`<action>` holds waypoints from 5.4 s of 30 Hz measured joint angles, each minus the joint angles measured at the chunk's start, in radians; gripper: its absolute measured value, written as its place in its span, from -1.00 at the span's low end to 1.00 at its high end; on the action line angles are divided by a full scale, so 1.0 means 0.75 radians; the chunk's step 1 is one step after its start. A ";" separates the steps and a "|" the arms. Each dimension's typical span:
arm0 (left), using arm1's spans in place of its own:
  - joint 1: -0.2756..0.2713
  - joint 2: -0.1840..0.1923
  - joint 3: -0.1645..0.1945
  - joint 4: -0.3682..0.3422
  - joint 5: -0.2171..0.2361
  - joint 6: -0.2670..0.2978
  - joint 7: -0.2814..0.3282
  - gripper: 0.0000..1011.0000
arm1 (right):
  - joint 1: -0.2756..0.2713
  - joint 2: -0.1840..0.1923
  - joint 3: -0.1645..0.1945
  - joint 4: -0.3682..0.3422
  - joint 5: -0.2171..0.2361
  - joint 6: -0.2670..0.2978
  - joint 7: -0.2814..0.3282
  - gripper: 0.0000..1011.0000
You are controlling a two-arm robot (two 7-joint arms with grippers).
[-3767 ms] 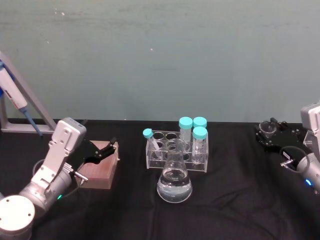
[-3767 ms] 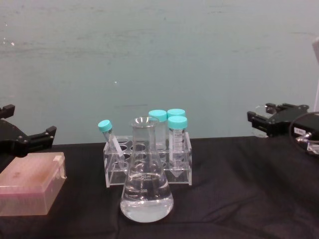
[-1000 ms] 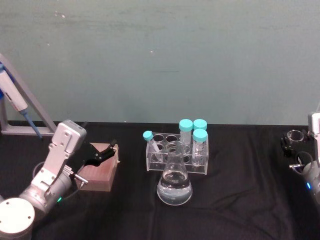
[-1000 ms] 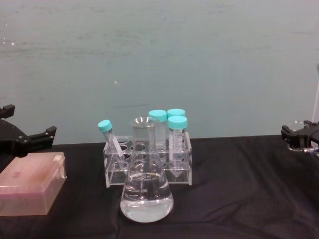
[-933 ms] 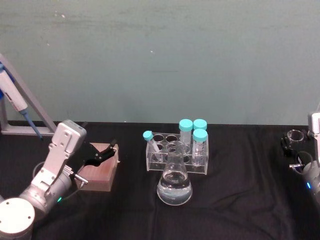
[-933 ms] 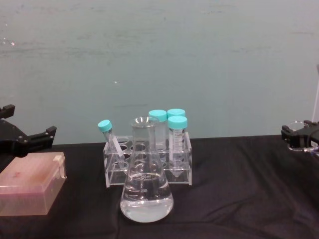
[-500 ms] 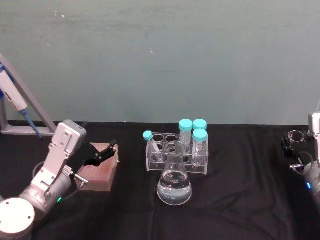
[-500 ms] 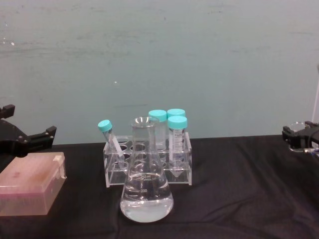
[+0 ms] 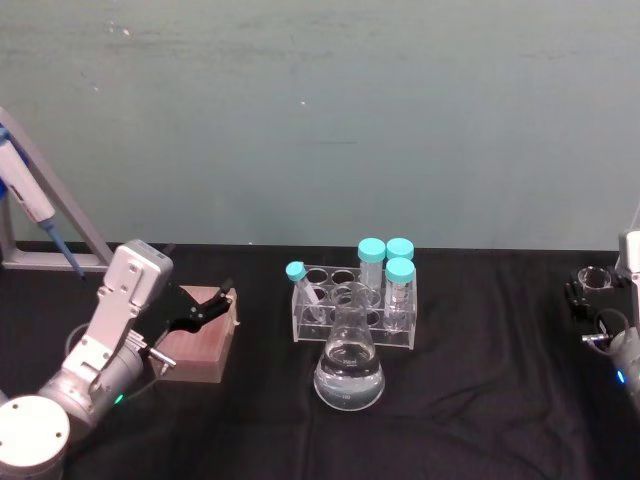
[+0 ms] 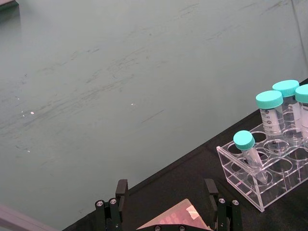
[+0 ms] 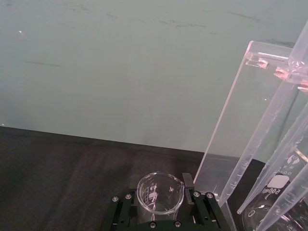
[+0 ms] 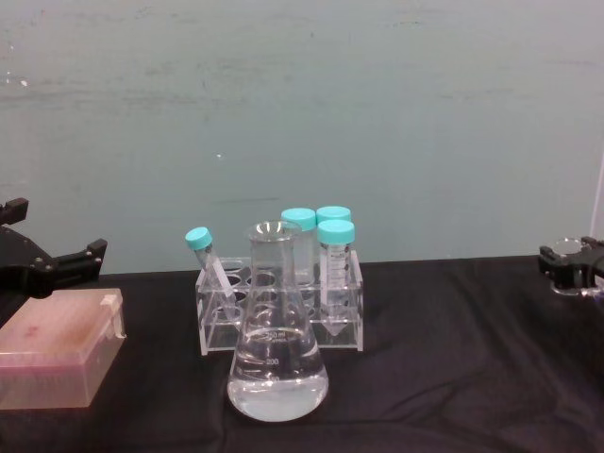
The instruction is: Place the experimental apparatus aside using one hand.
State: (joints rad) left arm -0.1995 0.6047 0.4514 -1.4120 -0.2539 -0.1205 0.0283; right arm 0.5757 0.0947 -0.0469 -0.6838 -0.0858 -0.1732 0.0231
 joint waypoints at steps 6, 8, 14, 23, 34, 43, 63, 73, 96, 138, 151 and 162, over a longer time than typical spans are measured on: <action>0.000 0.000 0.000 0.000 0.000 0.000 0.000 0.98 | 0.000 0.000 0.004 0.009 -0.004 0.000 0.010 0.04; 0.000 0.000 0.000 0.000 0.000 0.000 0.000 0.98 | 0.001 -0.001 0.004 0.013 -0.005 0.000 0.013 0.04; 0.000 0.000 0.000 0.000 0.000 0.000 0.000 0.98 | 0.001 -0.001 0.003 0.015 -0.010 0.002 0.017 0.04; 0.000 0.000 0.000 0.000 0.000 0.000 0.000 0.98 | 0.002 -0.005 0.003 0.023 -0.017 0.008 0.013 0.04; 0.000 0.000 0.000 0.000 0.000 0.000 0.000 0.98 | 0.014 -0.007 0.008 0.046 -0.023 0.002 0.001 0.04; 0.000 0.000 0.000 0.000 0.000 0.000 0.000 0.98 | 0.021 -0.004 0.009 0.056 -0.022 -0.010 0.009 0.04; 0.000 0.000 0.000 0.000 0.000 0.000 0.000 0.98 | 0.019 -0.004 0.008 0.052 -0.020 -0.008 0.007 0.04; 0.000 0.000 0.000 0.000 0.000 0.000 0.000 0.98 | 0.018 -0.004 0.008 0.050 -0.020 -0.007 0.006 0.38; 0.000 0.000 0.000 0.000 0.000 0.000 0.000 0.98 | 0.007 -0.002 0.002 0.023 -0.027 -0.010 0.010 0.98; 0.000 0.000 0.000 0.000 0.000 0.000 0.000 0.98 | -0.295 0.169 -0.174 -0.608 0.243 -0.131 0.625 0.98; 0.000 0.000 0.000 0.000 0.000 0.000 0.000 0.98 | -0.307 0.218 -0.236 -0.637 0.360 -0.154 0.799 0.98; 0.000 0.000 0.000 0.000 0.000 0.000 0.000 0.98 | -0.282 0.234 -0.317 -0.599 0.427 -0.147 0.922 0.98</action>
State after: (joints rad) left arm -0.1995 0.6047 0.4514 -1.4120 -0.2539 -0.1205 0.0283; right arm 0.3638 0.2704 -0.2850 -1.1329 0.2342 -0.2832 0.7148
